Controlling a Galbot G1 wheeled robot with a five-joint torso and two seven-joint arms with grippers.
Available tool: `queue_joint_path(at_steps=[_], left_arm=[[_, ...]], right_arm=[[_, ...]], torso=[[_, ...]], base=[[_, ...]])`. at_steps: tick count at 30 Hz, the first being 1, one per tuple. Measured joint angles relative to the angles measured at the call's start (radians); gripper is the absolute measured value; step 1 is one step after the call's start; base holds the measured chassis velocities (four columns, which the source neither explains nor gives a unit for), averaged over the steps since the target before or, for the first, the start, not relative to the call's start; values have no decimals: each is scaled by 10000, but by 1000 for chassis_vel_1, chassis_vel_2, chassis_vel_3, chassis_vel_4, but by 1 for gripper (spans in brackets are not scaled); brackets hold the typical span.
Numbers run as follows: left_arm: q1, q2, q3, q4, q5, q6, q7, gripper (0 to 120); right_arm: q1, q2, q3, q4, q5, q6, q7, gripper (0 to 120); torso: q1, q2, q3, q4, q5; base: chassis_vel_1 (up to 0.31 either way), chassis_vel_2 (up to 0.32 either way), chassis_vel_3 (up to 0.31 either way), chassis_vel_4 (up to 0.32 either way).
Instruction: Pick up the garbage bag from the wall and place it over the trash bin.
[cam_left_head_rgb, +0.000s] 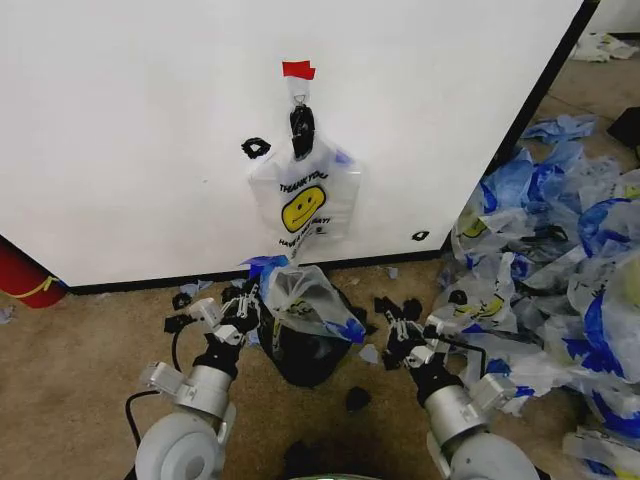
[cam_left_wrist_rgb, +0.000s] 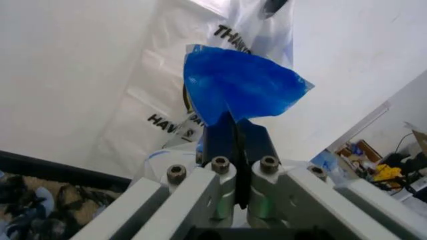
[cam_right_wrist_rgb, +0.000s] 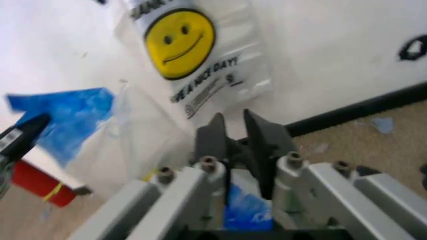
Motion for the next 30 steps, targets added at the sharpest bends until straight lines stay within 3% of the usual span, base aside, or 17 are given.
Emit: queue_joint_path(at_steps=[5,8,12,14,16,20,23,30], left_arm=[[14,-55,68,-27,3,5,4,0],[40,-122,101,-58,26,5,29,0],[15,-176,144,-40,52,5,41,0],[-16,-216,181,28,72,5,47,0],[-30,-233,193,57,83,3,50,0],[-61,-280,220,104,111,-11,62,0],[-77,-297,219,124,111,-15,65,0],[-102,-366,274,198,159,-21,71,0]], right_arm=[[124,-426,-131,-163,-830,-395,12,30],[65,-804,-170,-296,-1555,-730,-55,45],[-32,-978,-479,-80,-1611,-914,-21,54],[-120,-1069,-772,117,-1694,-916,-43,67],[-131,-1088,-838,188,-1714,-947,-33,69],[-23,-1206,-1070,242,-1854,-1326,303,88],[62,-1262,-1114,136,-1999,-1532,525,95],[133,-1271,-1252,59,-2072,-1811,889,96]], torso=[[0,0,0,2,0],[0,0,0,1,0],[0,0,0,1,1],[0,0,0,0,0],[0,0,0,0,0],[0,0,0,1,0],[0,0,0,1,0],[0,0,0,1,1]], base=[[0,0,0,0],[0,0,0,0],[0,0,0,0],[0,0,0,0],[0,0,0,0],[0,0,0,0],[0,0,0,0],[0,0,0,0]])
